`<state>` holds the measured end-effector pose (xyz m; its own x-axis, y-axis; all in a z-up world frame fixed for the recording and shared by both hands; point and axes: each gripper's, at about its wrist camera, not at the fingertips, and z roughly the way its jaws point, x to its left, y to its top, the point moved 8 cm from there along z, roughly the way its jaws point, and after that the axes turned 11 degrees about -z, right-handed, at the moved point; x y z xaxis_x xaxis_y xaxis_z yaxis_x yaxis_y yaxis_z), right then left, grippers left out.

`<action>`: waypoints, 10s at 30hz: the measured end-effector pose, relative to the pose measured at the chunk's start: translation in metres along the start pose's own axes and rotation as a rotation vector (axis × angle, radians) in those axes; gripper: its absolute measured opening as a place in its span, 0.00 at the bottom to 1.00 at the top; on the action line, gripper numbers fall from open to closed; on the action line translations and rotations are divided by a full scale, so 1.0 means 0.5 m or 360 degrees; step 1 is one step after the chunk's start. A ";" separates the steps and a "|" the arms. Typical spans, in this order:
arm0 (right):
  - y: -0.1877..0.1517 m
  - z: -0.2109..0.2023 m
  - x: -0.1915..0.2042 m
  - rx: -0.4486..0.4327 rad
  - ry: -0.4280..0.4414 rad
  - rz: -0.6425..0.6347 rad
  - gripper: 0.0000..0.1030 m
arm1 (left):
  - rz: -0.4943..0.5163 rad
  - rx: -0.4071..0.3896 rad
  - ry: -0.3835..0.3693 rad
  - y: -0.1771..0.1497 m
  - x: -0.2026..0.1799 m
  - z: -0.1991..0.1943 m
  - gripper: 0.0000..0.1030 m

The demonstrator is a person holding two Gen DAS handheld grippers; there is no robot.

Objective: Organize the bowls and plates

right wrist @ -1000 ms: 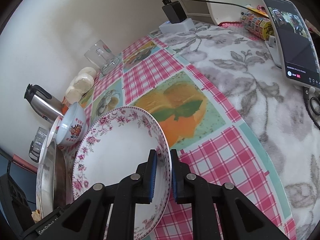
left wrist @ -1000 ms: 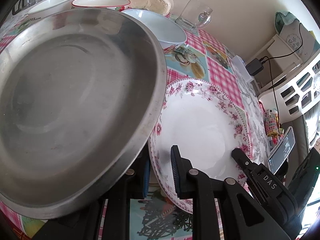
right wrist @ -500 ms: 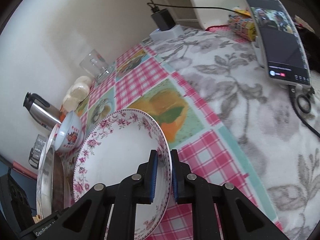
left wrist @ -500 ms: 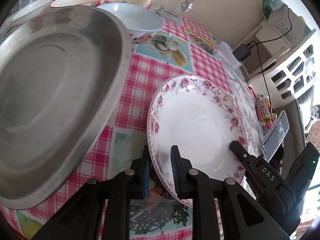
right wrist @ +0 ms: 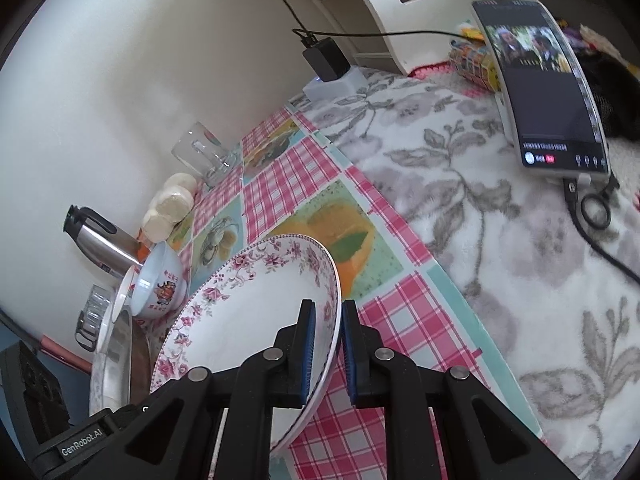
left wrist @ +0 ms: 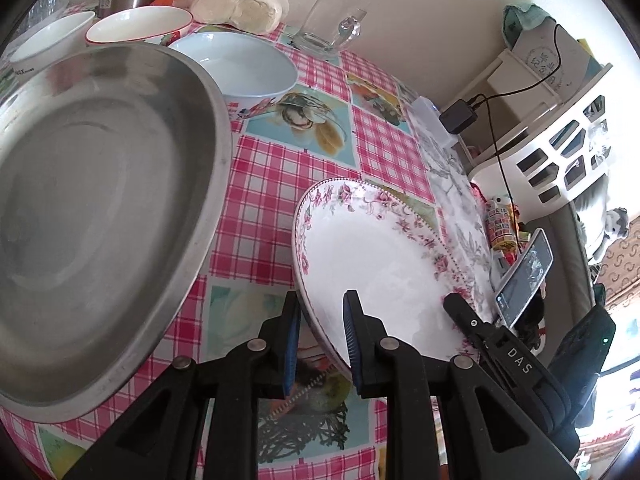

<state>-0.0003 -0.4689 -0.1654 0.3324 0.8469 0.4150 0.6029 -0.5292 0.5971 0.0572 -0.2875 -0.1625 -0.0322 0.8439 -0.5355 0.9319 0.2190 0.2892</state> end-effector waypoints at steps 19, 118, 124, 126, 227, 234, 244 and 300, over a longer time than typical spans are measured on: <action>0.093 -0.131 0.088 -0.0345 0.0028 -0.0081 0.14 | 0.0096 -0.0173 -0.0223 0.049 -0.069 -0.122 0.22; -0.092 0.104 0.486 0.0180 0.0082 -0.0465 0.18 | -0.0347 -0.0084 0.0151 0.215 0.368 -0.207 0.21; -0.102 0.114 0.485 0.0206 0.0054 -0.0514 0.18 | -0.0442 -0.0005 0.0158 0.204 0.392 -0.184 0.21; -0.104 0.117 0.487 0.0210 0.0042 -0.0546 0.18 | -0.0441 -0.0015 0.0161 0.206 0.392 -0.185 0.21; -0.063 0.085 0.513 0.0068 -0.0176 -0.0829 1.00 | -0.0271 -0.0499 0.0867 0.271 0.450 -0.309 0.99; -0.040 0.075 0.508 0.0034 -0.0170 -0.0787 1.00 | -0.0194 -0.0555 0.0827 0.299 0.419 -0.301 0.99; 0.005 0.080 0.523 0.0045 -0.0175 -0.0813 1.00 | -0.0083 -0.0618 0.0657 0.366 0.356 -0.287 0.99; 0.210 0.250 0.685 0.0325 -0.0161 -0.1035 0.77 | -0.0252 -0.0246 0.0126 0.516 0.327 -0.125 0.57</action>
<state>0.2675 -0.2280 -0.0461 -0.0831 0.9950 -0.0556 0.8242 0.1000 0.5574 0.2698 -0.0625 -0.1257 -0.2076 0.8276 -0.5215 0.8468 0.4189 0.3278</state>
